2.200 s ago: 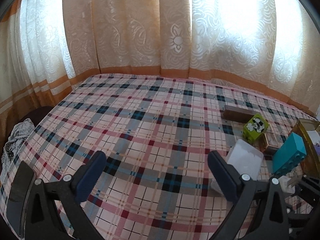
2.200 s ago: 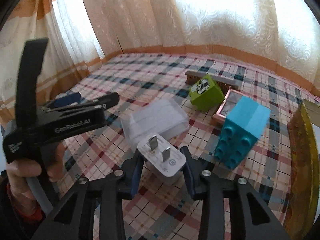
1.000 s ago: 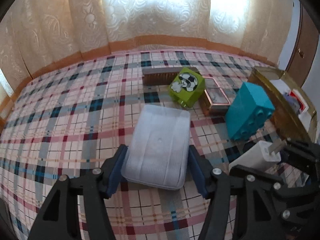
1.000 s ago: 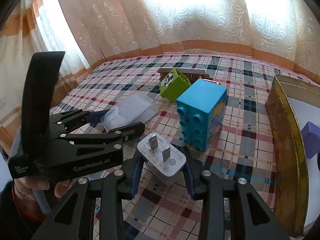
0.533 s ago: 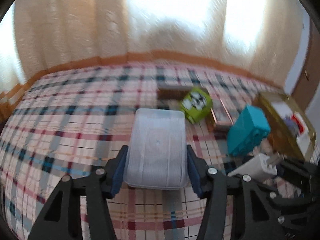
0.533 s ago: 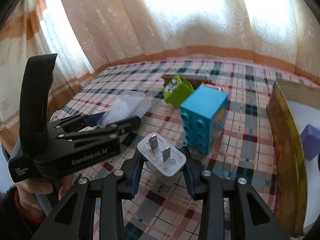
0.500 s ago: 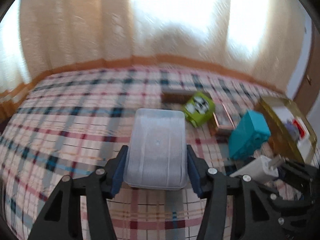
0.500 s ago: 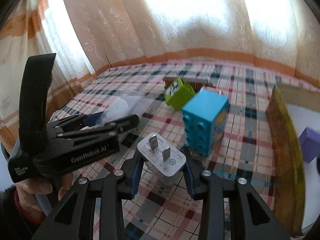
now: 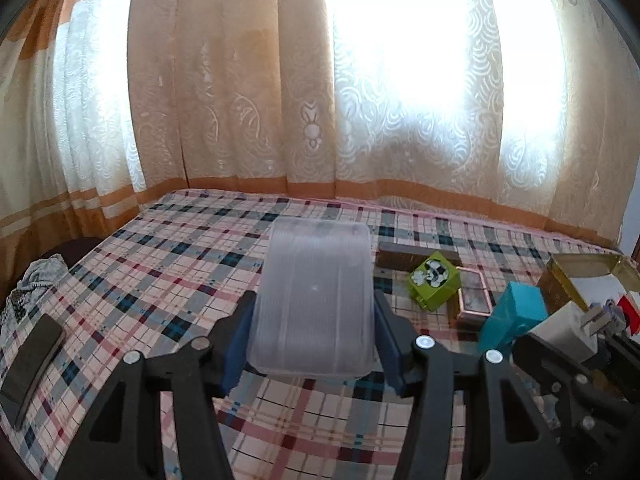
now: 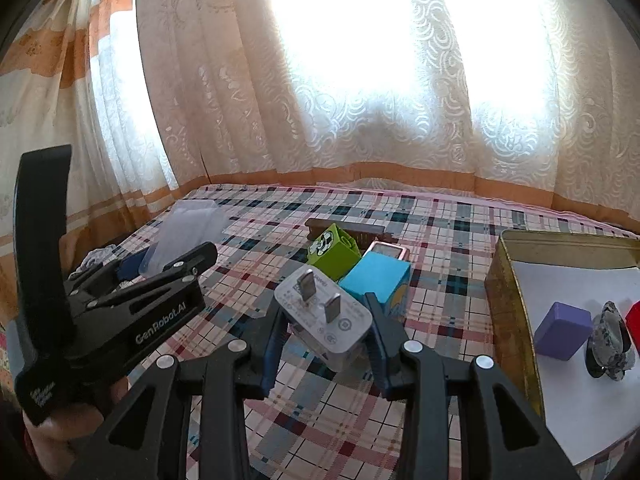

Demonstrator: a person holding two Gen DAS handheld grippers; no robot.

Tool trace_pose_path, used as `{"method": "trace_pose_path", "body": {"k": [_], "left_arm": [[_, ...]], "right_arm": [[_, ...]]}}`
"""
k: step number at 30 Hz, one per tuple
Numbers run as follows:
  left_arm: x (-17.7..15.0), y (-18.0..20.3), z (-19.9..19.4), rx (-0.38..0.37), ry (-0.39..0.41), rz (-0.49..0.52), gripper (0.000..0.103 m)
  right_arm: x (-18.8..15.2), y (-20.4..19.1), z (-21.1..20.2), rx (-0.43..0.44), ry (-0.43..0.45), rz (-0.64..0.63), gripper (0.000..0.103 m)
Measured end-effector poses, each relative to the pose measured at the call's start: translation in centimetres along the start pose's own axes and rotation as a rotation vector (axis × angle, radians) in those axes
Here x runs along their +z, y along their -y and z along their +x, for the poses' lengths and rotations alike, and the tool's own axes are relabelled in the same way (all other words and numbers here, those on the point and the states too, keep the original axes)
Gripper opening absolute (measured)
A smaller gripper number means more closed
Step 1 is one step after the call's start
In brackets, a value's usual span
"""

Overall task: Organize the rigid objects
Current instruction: 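Carry the clear box and plug charger over the gold tray with both tools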

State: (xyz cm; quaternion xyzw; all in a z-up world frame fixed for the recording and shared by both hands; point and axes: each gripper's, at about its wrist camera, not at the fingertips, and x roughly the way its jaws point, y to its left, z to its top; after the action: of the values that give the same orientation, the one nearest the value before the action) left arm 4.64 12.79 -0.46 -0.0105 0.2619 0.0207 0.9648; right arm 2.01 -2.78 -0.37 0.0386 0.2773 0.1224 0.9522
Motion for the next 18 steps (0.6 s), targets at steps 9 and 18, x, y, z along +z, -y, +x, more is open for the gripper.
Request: {"method": "trace_pose_path", "body": {"k": [9, 18], "left_arm": [[-0.7, 2.1, -1.9, 0.016, 0.047, -0.014, 0.055], [-1.1, 4.0, -2.8, -0.014, 0.064, -0.01, 0.055]], "right_arm": [[0.3, 0.0, -1.1, -0.01, 0.055, -0.019, 0.04], [0.4, 1.6, -2.8, -0.043, 0.098, -0.008, 0.04]]}}
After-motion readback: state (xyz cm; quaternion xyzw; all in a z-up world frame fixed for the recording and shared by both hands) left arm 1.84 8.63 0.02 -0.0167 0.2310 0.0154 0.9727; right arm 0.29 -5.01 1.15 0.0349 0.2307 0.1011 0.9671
